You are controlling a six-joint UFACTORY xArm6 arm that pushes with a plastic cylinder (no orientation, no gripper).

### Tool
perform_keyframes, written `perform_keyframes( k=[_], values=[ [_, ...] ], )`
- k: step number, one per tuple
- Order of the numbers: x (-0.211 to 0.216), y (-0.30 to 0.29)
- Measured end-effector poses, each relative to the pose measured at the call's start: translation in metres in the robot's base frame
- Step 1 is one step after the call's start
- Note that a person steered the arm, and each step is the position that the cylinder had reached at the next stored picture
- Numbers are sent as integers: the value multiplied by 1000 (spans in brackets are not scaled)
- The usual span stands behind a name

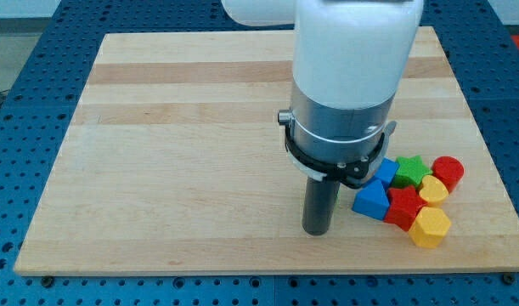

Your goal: Push the blue triangle towards top

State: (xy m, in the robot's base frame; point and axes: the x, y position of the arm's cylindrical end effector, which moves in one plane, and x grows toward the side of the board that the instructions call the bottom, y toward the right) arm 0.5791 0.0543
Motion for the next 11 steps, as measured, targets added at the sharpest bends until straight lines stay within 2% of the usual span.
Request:
perform_keyframes(
  k=[1,2,4,6,7,8,9,10,11],
  values=[
    [35,34],
    [40,51],
    [39,134],
    [37,134],
    [9,105],
    [1,76],
    [-40,42],
    [-35,38],
    [38,75]
  ],
)
